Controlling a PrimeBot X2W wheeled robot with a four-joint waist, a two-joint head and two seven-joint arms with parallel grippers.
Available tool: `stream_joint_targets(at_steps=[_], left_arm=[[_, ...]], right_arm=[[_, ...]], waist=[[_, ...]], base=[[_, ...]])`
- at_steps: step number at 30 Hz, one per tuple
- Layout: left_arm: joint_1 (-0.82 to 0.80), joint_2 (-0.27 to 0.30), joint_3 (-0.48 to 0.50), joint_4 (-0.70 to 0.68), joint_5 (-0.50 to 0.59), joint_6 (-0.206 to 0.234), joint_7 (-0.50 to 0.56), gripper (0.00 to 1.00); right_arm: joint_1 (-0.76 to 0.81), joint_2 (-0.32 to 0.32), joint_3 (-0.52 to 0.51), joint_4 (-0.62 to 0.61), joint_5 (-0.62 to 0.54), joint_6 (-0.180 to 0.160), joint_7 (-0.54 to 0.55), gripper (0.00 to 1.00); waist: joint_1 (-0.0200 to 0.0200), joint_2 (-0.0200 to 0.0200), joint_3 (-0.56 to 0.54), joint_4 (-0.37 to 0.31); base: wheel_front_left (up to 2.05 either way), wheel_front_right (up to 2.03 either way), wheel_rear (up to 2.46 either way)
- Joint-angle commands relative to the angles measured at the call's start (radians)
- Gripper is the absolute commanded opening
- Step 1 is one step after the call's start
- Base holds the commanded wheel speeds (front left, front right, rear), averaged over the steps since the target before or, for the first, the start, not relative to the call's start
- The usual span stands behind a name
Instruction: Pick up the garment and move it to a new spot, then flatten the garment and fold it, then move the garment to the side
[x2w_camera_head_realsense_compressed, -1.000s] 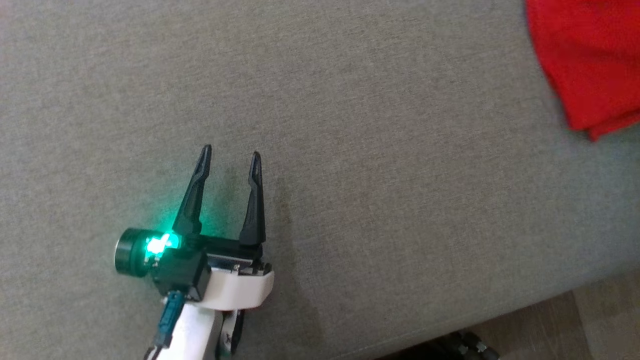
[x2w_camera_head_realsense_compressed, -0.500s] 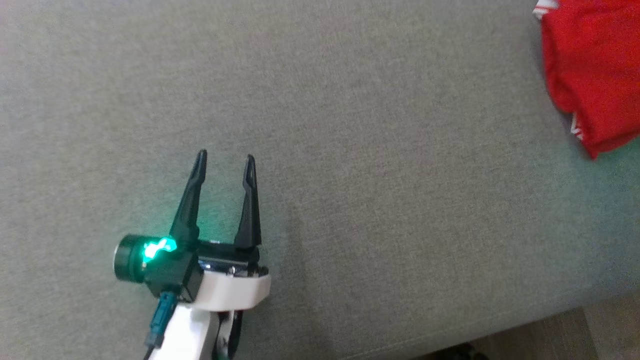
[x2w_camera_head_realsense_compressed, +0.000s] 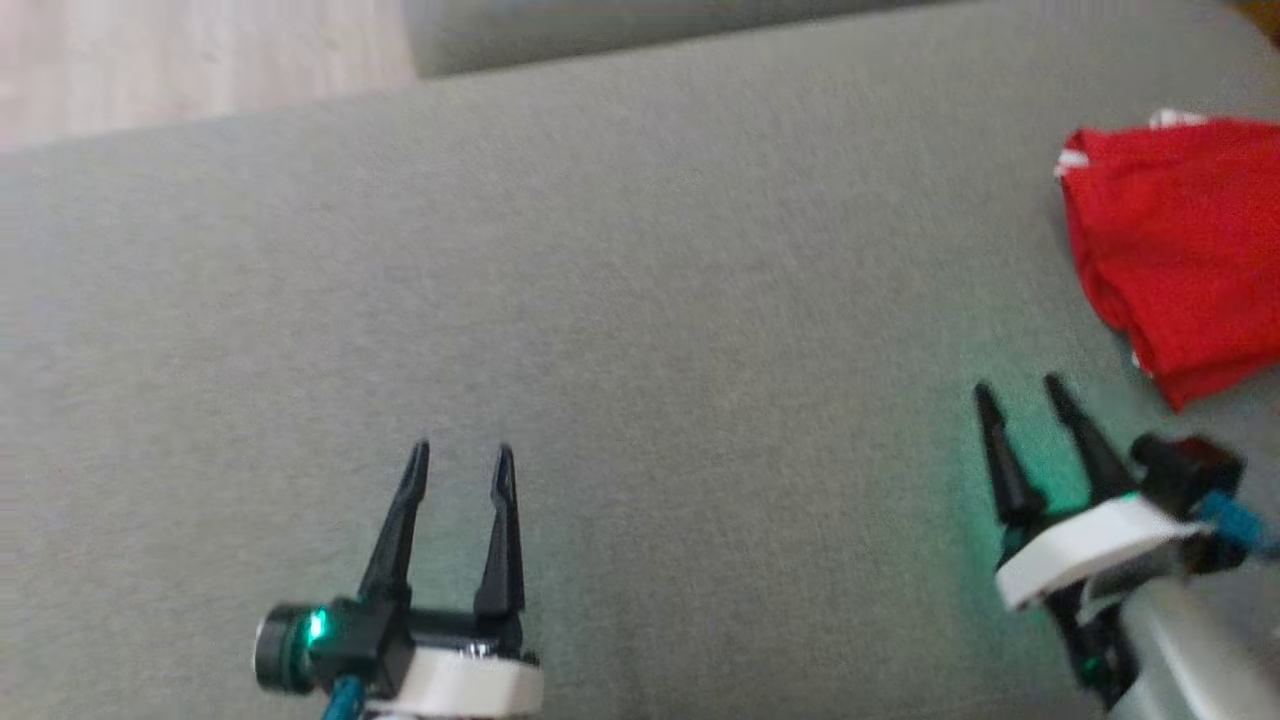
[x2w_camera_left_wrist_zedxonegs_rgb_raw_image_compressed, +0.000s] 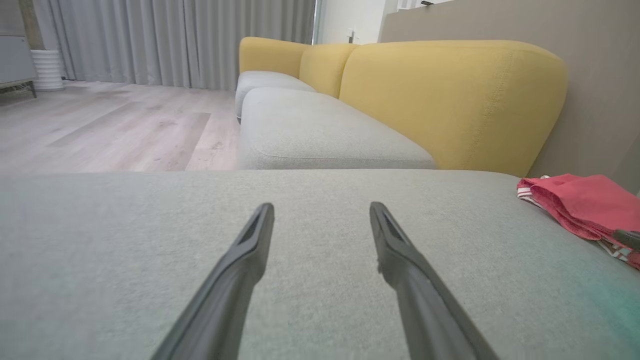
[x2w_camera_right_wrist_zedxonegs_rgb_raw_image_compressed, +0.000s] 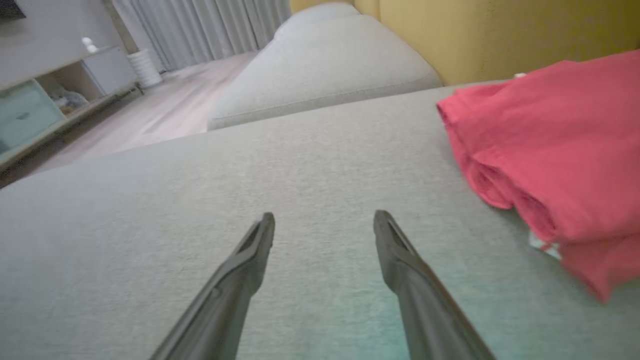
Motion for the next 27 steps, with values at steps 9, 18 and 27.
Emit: stream_joint_targets(at_steps=[9, 18, 27], left_arm=[[0.092, -0.006, 0.077, -0.028, -0.010, -0.005, -0.006, 1.00], [0.141, -0.006, 0.121, -0.047, 0.001, -0.015, -0.006, 1.00], [0.181, -0.006, 0.155, -0.070, 0.015, -0.014, -0.006, 1.00]], right_arm=[[0.152, 0.128, -0.064, -0.157, -0.182, -0.001, -0.072, 1.00], [0.314, 0.187, -0.138, -0.305, -0.293, -0.001, -0.072, 1.00], [0.327, 0.203, -0.117, -0.308, -0.310, -0.001, -0.072, 1.00]], waist=[[0.0003, 0.0000, -0.176, 0.118], [0.0003, 0.0000, -0.203, 0.130], [0.0003, 0.0000, -0.227, 0.098]], base=[[0.00, 0.00, 0.00], [0.00, 0.00, 0.00], [0.00, 0.00, 0.00]])
